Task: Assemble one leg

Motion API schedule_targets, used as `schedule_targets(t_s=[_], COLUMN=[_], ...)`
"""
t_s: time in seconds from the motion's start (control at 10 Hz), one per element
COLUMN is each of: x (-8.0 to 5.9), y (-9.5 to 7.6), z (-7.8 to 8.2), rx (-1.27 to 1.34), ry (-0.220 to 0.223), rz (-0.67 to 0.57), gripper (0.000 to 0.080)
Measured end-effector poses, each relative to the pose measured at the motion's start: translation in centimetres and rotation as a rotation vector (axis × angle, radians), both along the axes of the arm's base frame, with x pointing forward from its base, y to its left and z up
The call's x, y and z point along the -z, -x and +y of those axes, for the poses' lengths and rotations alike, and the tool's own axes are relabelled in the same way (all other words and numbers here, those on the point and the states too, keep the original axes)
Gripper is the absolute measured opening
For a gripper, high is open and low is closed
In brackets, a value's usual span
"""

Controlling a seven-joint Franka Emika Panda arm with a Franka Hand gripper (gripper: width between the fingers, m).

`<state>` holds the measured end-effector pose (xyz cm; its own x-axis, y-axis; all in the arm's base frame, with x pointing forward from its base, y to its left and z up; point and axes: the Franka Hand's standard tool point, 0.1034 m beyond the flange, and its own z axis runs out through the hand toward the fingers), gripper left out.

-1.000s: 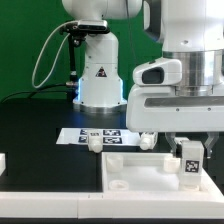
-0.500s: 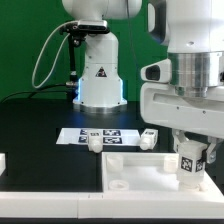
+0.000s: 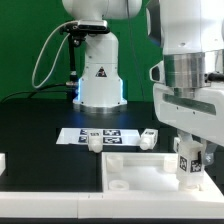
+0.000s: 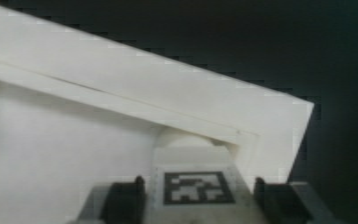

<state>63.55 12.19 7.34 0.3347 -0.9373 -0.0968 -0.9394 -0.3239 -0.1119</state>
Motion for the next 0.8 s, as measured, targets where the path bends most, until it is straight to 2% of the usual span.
schedule_targets(t_s=[0.1, 0.2, 0.3, 0.4, 0.8], x=[-0.09, -0.50, -0.52, -0.39, -0.37], y=[0.00, -0.11, -0.06, 0.05, 0.00], z=[-0.17, -0.52, -0.63, -0.62, -0.77], rx=[-0.084, -0.274, -0.461, -0.554, -0.818], ry=[0.011, 0.027, 0.046, 0.052, 0.078], rz=[-0.008, -0.032, -0.050, -0.059, -0.086], gripper=[0.0466, 0.0584, 0.0584, 0.0636, 0.0648])
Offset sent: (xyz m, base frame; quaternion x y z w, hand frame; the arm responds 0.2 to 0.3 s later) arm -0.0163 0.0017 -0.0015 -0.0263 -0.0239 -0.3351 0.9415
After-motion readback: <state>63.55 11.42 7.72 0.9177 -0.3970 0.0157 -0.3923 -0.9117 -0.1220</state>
